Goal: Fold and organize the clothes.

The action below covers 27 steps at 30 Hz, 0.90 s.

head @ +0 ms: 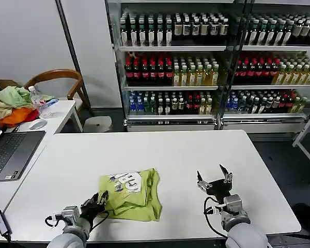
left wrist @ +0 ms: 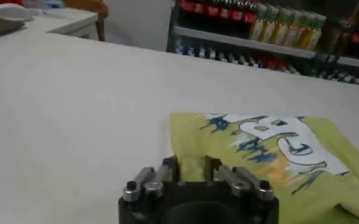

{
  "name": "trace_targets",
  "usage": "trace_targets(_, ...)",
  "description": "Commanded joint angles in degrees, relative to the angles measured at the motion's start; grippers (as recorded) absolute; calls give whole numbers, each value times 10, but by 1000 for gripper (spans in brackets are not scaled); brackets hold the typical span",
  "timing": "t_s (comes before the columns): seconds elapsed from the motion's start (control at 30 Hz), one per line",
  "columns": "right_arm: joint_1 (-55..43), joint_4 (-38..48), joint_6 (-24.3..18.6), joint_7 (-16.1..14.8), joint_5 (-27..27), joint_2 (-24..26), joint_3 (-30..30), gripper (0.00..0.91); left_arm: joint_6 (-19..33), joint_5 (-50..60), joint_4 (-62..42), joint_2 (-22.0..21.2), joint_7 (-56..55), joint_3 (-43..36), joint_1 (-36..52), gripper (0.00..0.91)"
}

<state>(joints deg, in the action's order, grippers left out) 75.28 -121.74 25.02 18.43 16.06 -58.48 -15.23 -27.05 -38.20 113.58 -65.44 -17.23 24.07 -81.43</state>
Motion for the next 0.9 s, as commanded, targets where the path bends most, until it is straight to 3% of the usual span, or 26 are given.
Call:
trace_targets(0.03, 0, -2, 0, 0, 0, 1, -1, 907, 24, -1, -9, 1, 19, 6, 10, 50)
trace_targets(0.3, -7, 0, 2, 1, 0, 0, 3, 907, 21, 0, 42, -3, 57, 31, 9, 30)
trace_targets(0.63, -9, 0, 0, 0, 0, 1, 1, 907, -60, -57, 70, 24, 79, 242, -46, 30)
trace_targets(0.9, -12, 2, -5, -1, 2, 7, 0, 907, -61, -66, 59, 57, 109, 380, -55, 40)
